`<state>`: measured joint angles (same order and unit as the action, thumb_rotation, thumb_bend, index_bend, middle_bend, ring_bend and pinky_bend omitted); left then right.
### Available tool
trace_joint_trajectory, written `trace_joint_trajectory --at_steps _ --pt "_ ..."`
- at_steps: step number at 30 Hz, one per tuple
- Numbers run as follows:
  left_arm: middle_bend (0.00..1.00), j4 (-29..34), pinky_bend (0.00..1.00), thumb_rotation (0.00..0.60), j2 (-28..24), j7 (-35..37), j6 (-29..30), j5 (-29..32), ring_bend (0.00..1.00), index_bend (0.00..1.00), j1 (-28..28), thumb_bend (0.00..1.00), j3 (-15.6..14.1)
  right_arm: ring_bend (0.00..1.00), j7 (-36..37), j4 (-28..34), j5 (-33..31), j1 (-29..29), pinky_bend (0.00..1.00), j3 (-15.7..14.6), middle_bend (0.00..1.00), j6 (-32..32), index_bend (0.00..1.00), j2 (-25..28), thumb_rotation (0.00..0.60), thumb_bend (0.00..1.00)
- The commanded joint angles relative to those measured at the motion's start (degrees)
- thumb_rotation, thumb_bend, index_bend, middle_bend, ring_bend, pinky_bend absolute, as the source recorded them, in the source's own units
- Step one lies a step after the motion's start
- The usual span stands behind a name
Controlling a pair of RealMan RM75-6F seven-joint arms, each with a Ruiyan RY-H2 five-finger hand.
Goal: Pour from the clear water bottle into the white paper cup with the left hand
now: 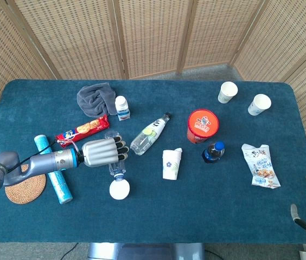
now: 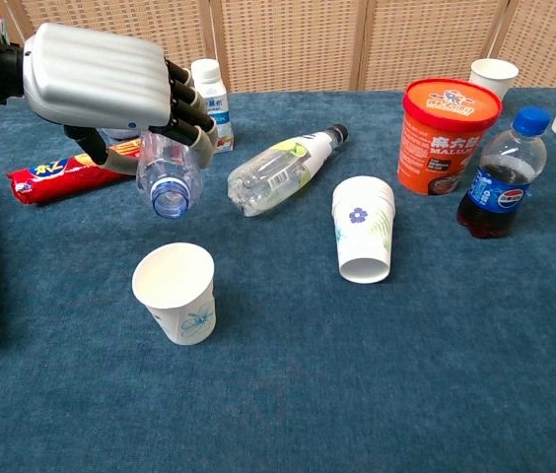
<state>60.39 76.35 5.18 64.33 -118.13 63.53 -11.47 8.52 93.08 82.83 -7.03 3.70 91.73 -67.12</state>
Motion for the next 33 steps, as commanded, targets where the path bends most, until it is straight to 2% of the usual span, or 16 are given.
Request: trace_joint_trajectory --at_steps 1,33 --pt "0.33 0.1 0.35 0.600 -0.2 -0.8 -0.1 -0.6 0.33 0.40 0.5 0.48 -0.2 0.00 0.2 -0.1 0.0 -0.1 0.00 0.0 0.04 0.1 0.00 0.0 0.600 0.44" --pt "0.33 0.0 0.35 0.600 -1.0 -6.9 -0.3 -4.9 0.33 0.41 4.8 0.48 -1.7 0.00 2.0 -1.6 -0.4 -0.5 0.00 0.1 0.04 -0.1 0.00 -0.4 0.600 0.44"
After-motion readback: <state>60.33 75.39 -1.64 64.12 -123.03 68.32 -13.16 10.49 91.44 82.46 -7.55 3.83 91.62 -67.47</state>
